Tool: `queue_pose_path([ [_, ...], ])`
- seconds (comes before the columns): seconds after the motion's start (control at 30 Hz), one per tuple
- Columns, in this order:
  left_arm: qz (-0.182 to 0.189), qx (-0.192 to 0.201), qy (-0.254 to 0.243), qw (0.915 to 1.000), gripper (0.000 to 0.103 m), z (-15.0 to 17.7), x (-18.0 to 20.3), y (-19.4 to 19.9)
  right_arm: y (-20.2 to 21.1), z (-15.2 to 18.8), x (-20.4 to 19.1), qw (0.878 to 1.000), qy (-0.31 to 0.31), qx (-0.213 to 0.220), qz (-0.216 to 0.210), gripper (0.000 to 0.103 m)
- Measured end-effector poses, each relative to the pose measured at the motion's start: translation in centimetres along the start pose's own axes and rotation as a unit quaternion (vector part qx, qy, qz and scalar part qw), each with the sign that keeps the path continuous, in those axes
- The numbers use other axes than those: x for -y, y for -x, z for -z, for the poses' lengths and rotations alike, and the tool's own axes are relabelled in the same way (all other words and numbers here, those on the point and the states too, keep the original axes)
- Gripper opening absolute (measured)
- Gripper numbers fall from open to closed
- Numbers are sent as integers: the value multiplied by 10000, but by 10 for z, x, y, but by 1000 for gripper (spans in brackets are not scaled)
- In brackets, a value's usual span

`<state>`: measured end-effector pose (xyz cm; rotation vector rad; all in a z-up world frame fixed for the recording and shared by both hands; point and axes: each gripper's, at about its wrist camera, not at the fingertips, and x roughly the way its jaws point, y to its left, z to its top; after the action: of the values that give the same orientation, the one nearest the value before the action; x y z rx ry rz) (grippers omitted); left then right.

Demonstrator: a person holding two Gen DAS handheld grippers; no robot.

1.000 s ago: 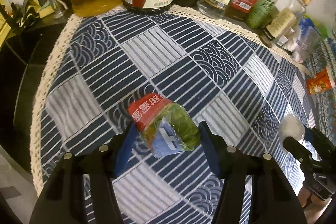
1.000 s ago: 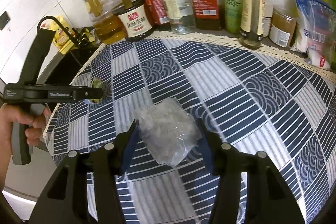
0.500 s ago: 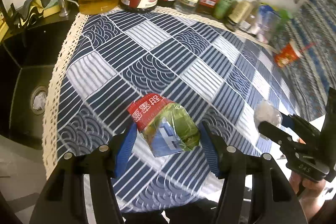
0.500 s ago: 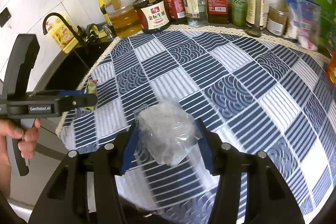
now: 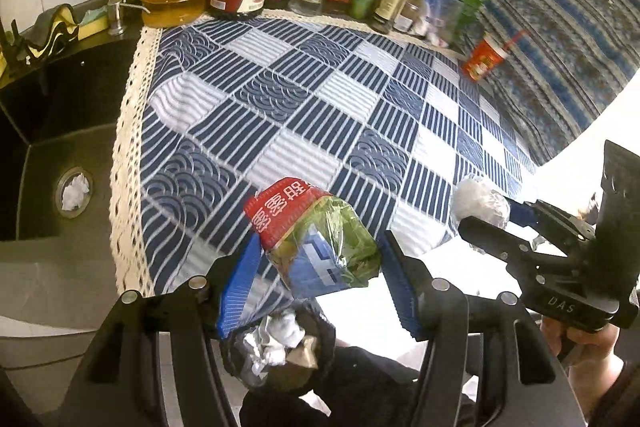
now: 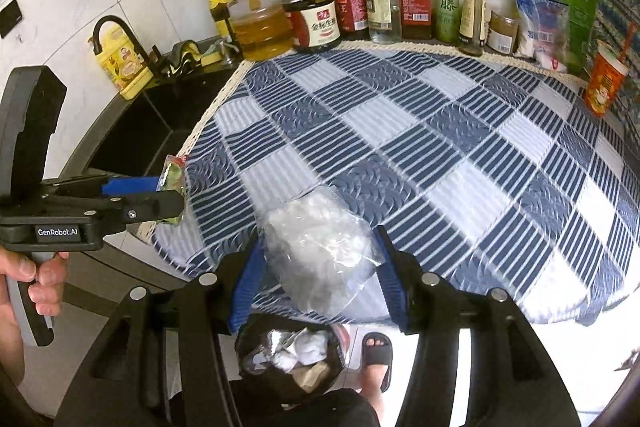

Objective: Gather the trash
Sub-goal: 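Carry the snack wrapper and plastic bag down over the black bin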

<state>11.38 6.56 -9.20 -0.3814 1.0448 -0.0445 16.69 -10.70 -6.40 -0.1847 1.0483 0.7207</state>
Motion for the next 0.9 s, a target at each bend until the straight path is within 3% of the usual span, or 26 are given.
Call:
queue_pose_path([
  [0.47, 327, -329, -249, 9986, 58, 80, -12, 16, 18, 81, -56, 9991, -412, -68, 118, 54],
  [0.9, 356, -718, 74, 9968, 58, 124, -21, -10, -3, 111, -66, 9985, -332, -437, -35, 54],
])
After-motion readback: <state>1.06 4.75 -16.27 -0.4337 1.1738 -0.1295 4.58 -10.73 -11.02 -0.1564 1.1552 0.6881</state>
